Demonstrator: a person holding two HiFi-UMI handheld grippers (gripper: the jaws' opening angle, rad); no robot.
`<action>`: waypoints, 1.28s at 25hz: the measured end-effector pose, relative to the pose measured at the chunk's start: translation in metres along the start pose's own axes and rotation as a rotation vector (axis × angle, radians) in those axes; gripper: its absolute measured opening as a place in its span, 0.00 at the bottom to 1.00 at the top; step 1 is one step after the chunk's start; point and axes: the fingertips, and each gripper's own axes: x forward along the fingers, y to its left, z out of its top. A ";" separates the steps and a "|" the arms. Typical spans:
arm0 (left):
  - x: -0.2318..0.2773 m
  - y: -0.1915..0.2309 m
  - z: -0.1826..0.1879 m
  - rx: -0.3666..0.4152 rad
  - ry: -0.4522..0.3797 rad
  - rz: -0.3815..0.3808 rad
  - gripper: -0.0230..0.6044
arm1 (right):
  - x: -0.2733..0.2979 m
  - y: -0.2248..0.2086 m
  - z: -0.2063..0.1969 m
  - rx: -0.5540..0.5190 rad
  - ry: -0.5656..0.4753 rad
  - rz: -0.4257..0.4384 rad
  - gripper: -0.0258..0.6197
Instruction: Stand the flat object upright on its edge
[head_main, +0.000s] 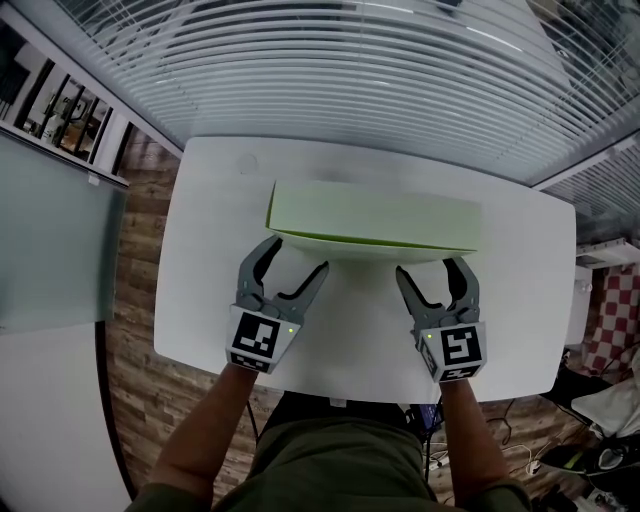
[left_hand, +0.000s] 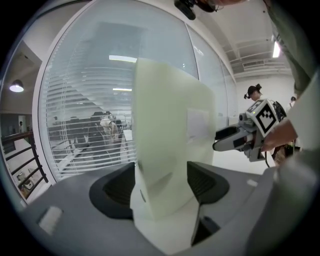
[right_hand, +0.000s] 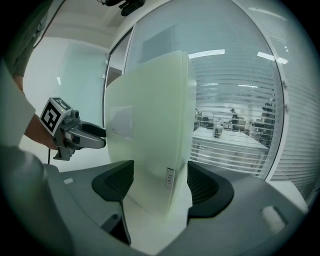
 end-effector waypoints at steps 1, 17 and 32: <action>-0.001 0.000 0.000 -0.001 -0.001 0.000 0.53 | -0.001 -0.001 0.000 0.004 0.000 -0.002 0.56; -0.043 -0.004 0.014 -0.014 -0.033 0.026 0.52 | -0.041 -0.001 0.029 0.049 -0.059 -0.022 0.55; -0.095 -0.029 0.069 -0.007 -0.156 0.016 0.33 | -0.084 0.026 0.065 0.045 -0.129 0.046 0.29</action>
